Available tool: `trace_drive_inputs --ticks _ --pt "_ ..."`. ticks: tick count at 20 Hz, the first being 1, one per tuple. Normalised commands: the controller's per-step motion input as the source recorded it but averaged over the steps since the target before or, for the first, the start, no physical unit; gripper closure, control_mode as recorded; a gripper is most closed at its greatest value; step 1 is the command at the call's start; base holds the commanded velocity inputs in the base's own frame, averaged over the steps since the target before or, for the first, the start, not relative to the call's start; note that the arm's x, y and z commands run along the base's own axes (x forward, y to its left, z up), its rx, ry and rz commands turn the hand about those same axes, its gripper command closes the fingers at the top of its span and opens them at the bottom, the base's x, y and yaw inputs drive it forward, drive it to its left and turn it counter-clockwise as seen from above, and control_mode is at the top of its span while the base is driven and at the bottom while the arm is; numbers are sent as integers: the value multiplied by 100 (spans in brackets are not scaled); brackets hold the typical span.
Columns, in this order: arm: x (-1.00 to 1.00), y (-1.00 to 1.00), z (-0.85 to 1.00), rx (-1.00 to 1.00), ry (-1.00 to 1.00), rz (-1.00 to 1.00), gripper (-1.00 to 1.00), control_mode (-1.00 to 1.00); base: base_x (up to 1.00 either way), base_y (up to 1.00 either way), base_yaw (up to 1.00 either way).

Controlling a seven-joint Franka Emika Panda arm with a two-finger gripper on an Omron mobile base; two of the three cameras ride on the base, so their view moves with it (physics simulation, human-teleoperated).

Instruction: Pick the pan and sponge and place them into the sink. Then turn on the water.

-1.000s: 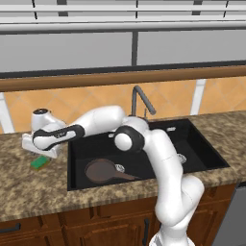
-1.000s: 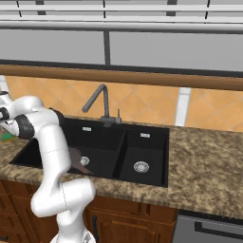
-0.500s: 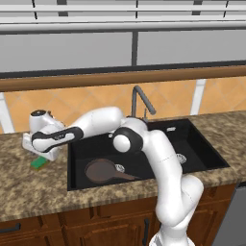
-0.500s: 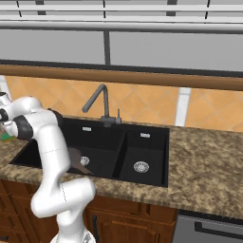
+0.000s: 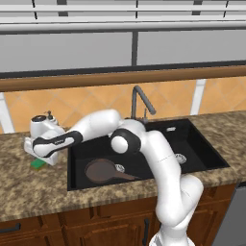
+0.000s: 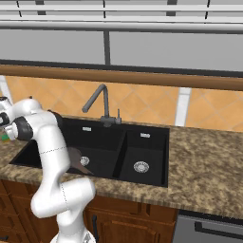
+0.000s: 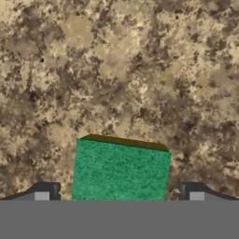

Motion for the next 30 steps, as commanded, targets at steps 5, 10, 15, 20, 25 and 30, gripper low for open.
trace_drive_inputs --ticks 5,10,15,20,25,30 --pt "19 0 -20 0 0 0 -100 -100 0 0 0" --pt "6 0 -18 0 0 0 -100 -100 0 0 0" --pt "0 0 -43 -2 1 0 100 -100 0 0 0" --pt "0 1 -50 -8 1 0 100 -100 0 0 0" --pt "-10 -18 -6 -2 0 0 100 -100 0 0 0" --pt "-2 -64 29 1 0 0 100 -100 0 0 0"
